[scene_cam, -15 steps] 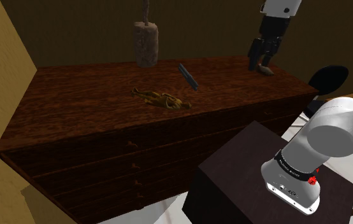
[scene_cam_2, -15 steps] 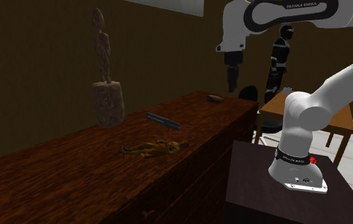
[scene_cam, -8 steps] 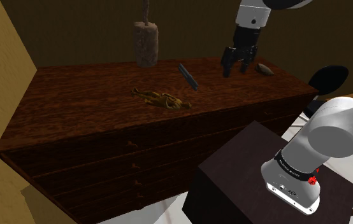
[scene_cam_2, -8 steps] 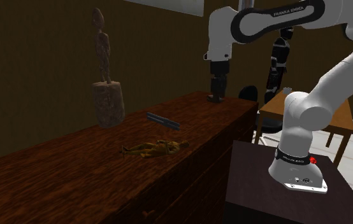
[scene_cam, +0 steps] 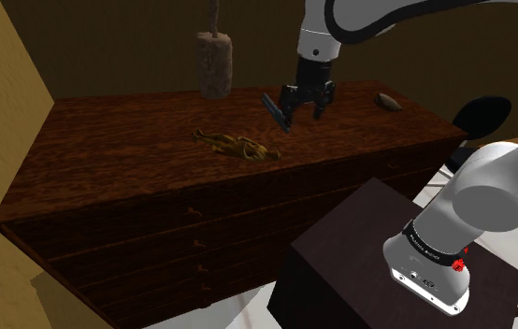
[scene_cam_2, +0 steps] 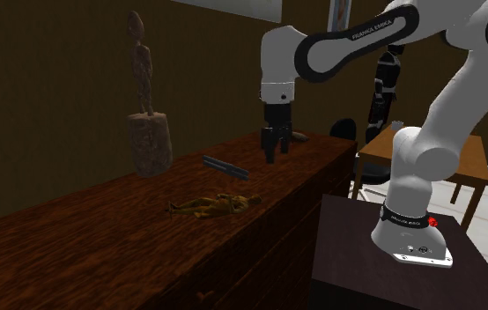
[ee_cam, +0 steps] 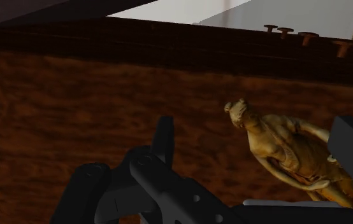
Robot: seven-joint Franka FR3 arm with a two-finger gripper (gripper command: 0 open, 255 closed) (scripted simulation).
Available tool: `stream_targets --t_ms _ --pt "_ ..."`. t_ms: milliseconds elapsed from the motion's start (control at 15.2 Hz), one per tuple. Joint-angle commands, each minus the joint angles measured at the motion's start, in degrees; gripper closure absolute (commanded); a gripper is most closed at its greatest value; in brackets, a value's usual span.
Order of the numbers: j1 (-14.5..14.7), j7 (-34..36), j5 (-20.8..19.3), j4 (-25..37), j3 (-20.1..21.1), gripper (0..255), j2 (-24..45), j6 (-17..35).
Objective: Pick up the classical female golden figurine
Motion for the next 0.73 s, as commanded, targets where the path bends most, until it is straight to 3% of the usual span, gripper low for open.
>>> stream_targets --t_ms 0,660 --pt "-0.13 3.34 -0.47 2.25 1.89 0 4.51 2.69" --pt "0.73 21.13 -9.24 17.98 7.69 0 27.33 10.06"
